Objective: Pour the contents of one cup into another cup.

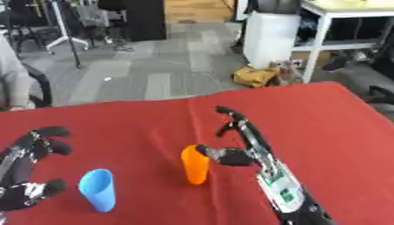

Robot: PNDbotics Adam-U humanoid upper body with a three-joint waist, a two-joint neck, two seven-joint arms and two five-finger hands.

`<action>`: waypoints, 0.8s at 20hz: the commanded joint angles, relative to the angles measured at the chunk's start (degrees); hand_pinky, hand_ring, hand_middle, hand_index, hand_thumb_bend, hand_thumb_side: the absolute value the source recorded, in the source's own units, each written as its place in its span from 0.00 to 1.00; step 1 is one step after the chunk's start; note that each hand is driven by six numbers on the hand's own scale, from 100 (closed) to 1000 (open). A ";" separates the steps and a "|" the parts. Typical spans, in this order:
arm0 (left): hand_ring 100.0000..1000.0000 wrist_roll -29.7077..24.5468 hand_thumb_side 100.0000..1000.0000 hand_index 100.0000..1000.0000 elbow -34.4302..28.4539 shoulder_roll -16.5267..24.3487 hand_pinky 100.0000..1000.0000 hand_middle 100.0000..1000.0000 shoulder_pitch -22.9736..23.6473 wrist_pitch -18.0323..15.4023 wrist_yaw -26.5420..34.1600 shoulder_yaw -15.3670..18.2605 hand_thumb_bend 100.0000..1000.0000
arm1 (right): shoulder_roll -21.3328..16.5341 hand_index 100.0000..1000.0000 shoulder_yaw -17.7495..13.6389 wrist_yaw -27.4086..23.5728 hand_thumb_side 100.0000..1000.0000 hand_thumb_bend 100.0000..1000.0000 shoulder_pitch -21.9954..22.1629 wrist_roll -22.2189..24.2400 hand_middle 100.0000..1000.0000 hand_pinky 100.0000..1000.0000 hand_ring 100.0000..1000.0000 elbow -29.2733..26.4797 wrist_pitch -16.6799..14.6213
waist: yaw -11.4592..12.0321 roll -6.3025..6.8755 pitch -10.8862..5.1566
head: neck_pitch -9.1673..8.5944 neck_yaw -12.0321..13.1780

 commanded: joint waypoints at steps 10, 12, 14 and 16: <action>0.57 0.13 0.39 0.76 -7.47 -2.01 0.61 0.65 5.34 3.44 -0.38 3.79 0.96 | 1.27 0.91 -4.85 -11.04 0.21 0.50 5.40 -3.62 0.81 0.73 0.48 -15.89 4.78 | -0.13 -0.43 0.08 | 3.34 4.11; 0.57 0.15 0.39 0.75 -7.77 -2.69 0.61 0.65 6.19 3.89 -0.45 4.11 0.96 | 1.60 0.91 -5.18 -11.36 0.21 0.49 5.87 -3.71 0.80 0.73 0.48 -16.67 5.24 | -0.23 -0.41 0.20 | 3.53 4.60; 0.57 0.34 0.39 0.75 -7.67 -3.50 0.61 0.64 6.78 4.44 -0.45 4.29 0.95 | 2.15 0.91 -5.68 -11.72 0.20 0.49 6.42 -4.20 0.80 0.72 0.47 -17.26 5.53 | -0.31 -0.45 0.24 | 4.06 5.03; 0.57 0.45 0.39 0.74 -7.51 -4.24 0.61 0.64 7.34 4.85 -0.36 4.38 0.95 | 2.45 0.91 -5.86 -11.86 0.20 0.48 6.84 -4.46 0.79 0.72 0.47 -17.69 5.74 | -0.12 -0.39 0.18 | 4.23 5.73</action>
